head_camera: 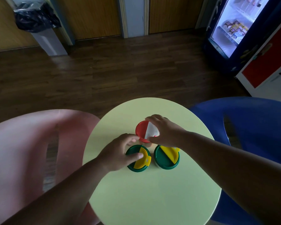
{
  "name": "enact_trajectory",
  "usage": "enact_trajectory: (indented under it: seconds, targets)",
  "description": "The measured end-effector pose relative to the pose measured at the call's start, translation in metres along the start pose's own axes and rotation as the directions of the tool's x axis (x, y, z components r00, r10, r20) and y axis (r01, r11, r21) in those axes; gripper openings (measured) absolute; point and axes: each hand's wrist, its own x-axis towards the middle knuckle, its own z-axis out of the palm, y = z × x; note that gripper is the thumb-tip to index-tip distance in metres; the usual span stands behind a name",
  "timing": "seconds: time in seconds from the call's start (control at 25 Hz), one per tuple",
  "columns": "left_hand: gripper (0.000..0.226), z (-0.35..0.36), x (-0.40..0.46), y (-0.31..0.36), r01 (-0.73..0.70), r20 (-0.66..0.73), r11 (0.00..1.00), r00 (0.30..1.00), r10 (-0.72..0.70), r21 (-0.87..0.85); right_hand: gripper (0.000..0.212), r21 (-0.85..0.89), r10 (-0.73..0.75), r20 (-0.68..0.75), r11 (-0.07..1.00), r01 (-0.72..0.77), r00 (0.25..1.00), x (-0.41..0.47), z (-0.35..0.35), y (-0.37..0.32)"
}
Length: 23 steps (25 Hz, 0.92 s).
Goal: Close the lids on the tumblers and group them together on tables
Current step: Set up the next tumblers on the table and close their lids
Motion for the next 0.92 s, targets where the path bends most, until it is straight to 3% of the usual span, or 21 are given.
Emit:
enact_trajectory:
  seconds: [0.16,0.32,0.52,0.92]
  targets:
    - [0.087,0.008,-0.008,0.013,-0.082,0.005,0.984,0.997,0.082,0.160,0.080,-0.199,-0.074,0.143,0.975,0.102,0.987,0.023,0.001,-0.011]
    - [0.097,0.021,-0.011,0.009,-0.104,-0.012,0.956,0.994,0.112,0.273,0.077,-0.262,-0.069,0.187,0.958,0.118,0.980,0.034,0.008,-0.013]
    - [0.095,0.029,-0.013,0.009,-0.029,-0.076,0.946,0.996,0.056,0.321,0.080,-0.211,-0.041,0.182,0.974,0.080,0.982,0.031,0.004,-0.009]
    - [0.093,0.025,-0.011,0.007,-0.099,-0.038,0.951,0.993,0.115,0.293,0.082,-0.147,-0.027,0.207,0.987,0.059,0.978,0.018,0.004,-0.004]
